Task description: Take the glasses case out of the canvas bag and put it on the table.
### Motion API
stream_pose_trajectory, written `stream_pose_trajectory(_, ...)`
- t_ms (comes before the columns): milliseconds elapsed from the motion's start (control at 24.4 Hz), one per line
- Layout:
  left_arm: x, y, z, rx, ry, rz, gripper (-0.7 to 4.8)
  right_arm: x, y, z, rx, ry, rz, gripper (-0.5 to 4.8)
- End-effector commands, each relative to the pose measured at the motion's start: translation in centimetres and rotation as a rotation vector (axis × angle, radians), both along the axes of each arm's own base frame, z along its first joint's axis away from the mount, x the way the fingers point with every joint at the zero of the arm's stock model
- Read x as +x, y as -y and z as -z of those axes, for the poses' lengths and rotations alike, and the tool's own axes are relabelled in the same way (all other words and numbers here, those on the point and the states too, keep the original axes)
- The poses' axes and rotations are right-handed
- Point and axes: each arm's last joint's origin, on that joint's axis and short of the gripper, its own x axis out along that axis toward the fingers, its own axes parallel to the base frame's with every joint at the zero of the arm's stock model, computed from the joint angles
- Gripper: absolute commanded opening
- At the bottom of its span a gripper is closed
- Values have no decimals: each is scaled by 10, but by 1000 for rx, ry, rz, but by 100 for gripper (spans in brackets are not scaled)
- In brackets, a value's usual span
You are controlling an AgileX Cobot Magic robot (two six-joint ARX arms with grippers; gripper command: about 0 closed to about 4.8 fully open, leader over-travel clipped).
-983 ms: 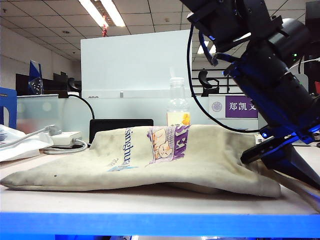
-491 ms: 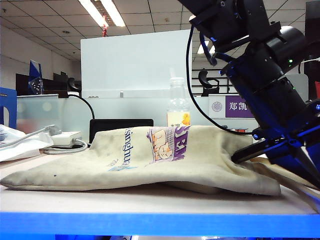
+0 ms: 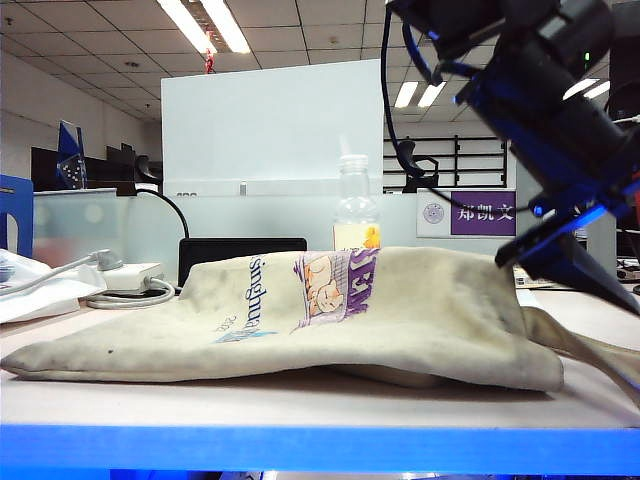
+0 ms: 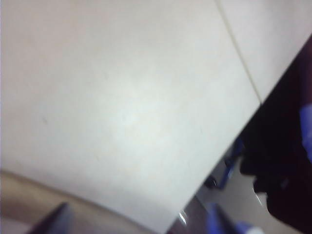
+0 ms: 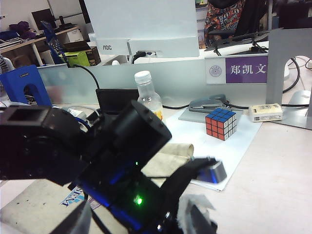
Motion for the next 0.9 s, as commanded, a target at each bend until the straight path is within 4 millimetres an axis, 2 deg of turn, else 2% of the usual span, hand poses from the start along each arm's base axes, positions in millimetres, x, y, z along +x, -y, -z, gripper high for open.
stream_pose_trajectory(41,0,-1,2,34,21,-32,341,-1,0,-2,0,17,0,252)
stream_pose_trajectory(287,-4,-9,25,199,-55,-27,341,-2,1,-4,6,45,2,252)
stream_pose_trajectory(491,-7,-15,31,285,-53,-6,341,-5,1,-4,8,55,-1,252)
stream_pose_trajectory(655,-5,-12,21,259,-36,-10,340,-7,1,-5,9,59,-7,252)
stream_pose_trajectory(901,3,7,-2,109,-39,-31,337,-9,2,-3,4,33,-40,252)
